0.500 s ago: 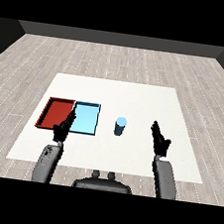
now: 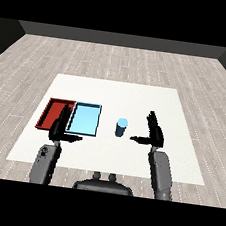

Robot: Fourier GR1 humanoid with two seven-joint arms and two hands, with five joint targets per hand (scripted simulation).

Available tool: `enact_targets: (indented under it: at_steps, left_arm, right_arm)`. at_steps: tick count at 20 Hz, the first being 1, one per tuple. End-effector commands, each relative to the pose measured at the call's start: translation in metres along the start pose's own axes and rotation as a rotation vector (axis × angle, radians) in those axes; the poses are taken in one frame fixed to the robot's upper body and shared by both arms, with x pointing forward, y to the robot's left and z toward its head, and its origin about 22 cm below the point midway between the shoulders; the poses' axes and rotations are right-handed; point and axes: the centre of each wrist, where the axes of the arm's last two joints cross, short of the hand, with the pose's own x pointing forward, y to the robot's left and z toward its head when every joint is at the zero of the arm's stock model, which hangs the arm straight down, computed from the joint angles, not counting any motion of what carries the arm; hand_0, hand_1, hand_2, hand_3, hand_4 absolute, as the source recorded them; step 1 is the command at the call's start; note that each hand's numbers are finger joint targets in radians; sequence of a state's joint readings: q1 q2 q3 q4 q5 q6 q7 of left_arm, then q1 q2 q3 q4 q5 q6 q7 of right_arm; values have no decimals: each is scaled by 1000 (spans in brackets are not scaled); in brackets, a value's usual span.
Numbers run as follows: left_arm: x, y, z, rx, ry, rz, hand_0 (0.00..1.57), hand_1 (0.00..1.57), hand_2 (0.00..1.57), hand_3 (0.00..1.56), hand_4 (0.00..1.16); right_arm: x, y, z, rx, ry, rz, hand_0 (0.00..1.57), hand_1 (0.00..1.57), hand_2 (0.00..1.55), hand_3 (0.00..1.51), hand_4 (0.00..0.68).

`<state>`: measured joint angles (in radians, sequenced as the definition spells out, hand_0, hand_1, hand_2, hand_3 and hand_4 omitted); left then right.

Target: Pick the blue can and put it in the blue box

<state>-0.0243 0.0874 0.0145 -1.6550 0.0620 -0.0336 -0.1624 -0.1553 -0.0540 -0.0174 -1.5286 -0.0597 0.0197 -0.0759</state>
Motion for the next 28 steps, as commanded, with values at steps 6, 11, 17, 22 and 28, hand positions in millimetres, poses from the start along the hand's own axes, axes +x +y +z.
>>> enact_targets:
  at_steps: [6,11,17,22,28]
  left_arm:
    - [-12,11,29,-1,-193,44,0,0,0,0,0]
    - [-14,32,9,-6,-201,87,0,0,0,0,0]
    - [-11,20,11,17,-198,53,0,0,0,0,0]
    - [1,17,2,-10,-208,78,0,0,0,0,0]
    - [-11,22,3,30,-216,70,0,0,0,0,0]
  right_arm:
    - [-10,12,-14,49,-114,-108,0,0,0,0,0]
    - [-22,5,-24,58,-106,-107,0,0,0,0,0]
    - [-7,12,-10,84,-94,-134,0,0,0,0,0]
    - [-20,30,-17,60,-76,-163,0,0,0,0,0]
    - [-30,31,-37,35,-37,-248,0,0,0,0,0]
